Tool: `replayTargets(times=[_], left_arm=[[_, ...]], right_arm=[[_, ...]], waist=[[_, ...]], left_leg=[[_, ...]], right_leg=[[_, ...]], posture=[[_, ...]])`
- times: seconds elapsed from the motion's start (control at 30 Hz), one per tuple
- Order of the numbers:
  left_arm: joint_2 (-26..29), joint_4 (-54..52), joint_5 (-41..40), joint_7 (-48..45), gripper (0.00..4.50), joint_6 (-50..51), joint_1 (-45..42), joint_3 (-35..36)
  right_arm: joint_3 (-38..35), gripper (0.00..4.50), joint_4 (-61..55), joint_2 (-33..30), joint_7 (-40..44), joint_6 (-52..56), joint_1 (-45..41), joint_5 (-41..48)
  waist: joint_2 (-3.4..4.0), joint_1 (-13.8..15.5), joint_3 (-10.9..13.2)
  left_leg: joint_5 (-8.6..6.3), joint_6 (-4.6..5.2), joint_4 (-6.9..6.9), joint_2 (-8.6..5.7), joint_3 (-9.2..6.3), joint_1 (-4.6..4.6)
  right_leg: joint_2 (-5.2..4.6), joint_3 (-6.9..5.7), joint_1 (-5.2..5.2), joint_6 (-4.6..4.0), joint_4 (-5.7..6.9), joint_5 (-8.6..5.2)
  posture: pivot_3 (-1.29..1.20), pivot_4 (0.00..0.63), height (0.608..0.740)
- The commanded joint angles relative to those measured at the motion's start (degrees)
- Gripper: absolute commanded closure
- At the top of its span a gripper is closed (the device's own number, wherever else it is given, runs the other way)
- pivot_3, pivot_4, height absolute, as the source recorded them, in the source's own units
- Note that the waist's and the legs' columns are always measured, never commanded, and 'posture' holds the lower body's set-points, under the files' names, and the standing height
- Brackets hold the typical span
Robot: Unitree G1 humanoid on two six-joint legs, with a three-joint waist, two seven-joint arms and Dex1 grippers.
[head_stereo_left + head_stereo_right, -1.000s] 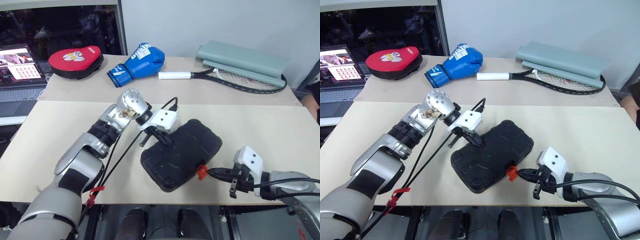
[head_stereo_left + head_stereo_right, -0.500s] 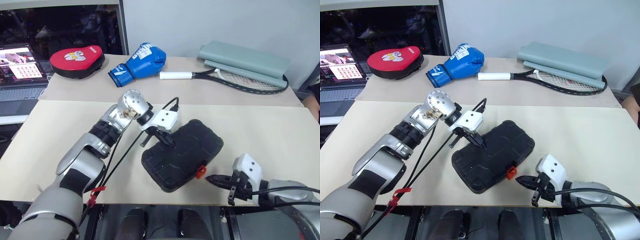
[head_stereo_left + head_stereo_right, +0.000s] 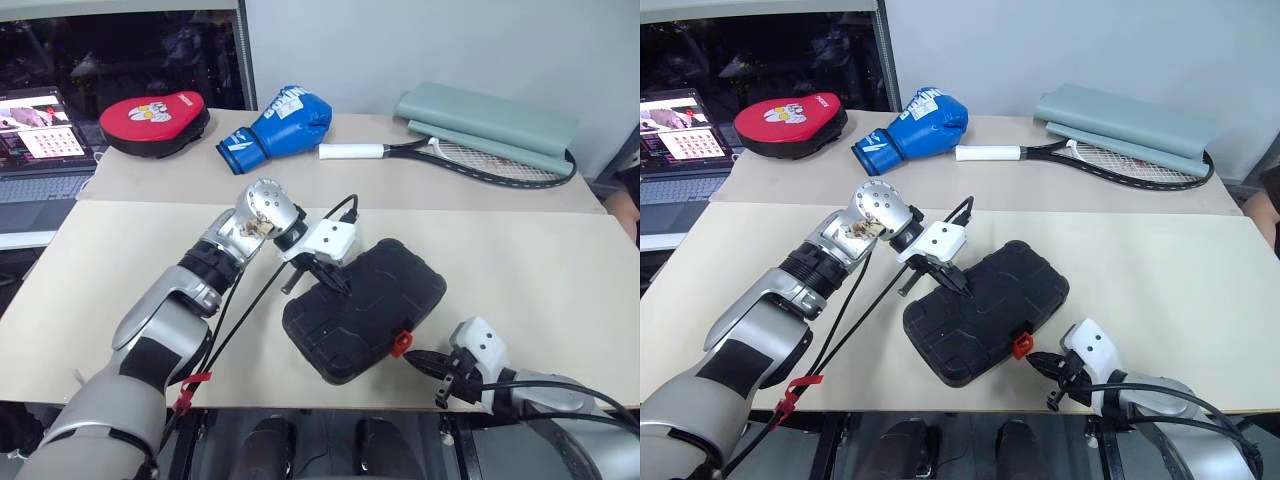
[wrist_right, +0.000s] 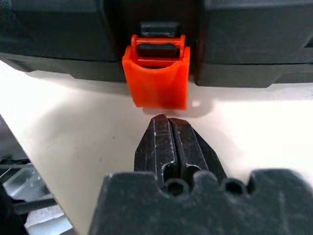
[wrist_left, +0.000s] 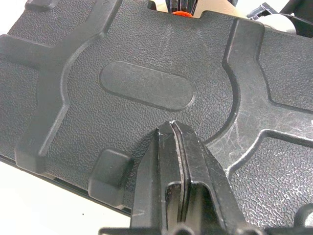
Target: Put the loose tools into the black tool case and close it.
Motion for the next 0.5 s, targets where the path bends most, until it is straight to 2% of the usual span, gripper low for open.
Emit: replayTargets(times=[0.03, 0.17, 0.5], left_arm=[[-0.4, 0.9, 1.9, -0.2, 4.45, -0.7, 0.1, -2.1], [-0.7, 1.2, 2.0, -0.2, 4.45, -0.9, 0.0, -2.1], [-1.8, 2.5, 2.1, -0.2, 4.45, -1.7, -0.4, -1.9]], right_arm=[[-0.1, 4.50, 1.0, 2.4, -2.0, -2.0, -1.3, -0.7], [-2.2, 4.50, -0.8, 4.5, -2.3, -1.9, -2.2, 1.8], [-5.5, 4.50, -5.6, 4.7, -1.3, -2.3, -0.9, 5.6]], waist=[[0.00, -0.1, 0.0], [0.00, 0.0, 0.0], [0.01, -0.2, 0.0]], left_leg=[[0.00, 0.00, 0.00, 0.01, 0.00, 0.01], [0.00, 0.00, 0.00, 0.00, 0.01, 0.00], [0.00, 0.00, 0.00, 0.00, 0.01, -0.05]], right_leg=[[0.01, 0.00, 0.01, 0.00, 0.00, 0.00], [0.01, 0.01, -0.02, -0.01, 0.03, 0.01], [0.01, 0.02, -0.08, -0.02, 0.04, 0.01]], posture=[[0.00, 0.150, 0.736], [0.00, 0.150, 0.736], [0.00, 0.150, 0.736]])
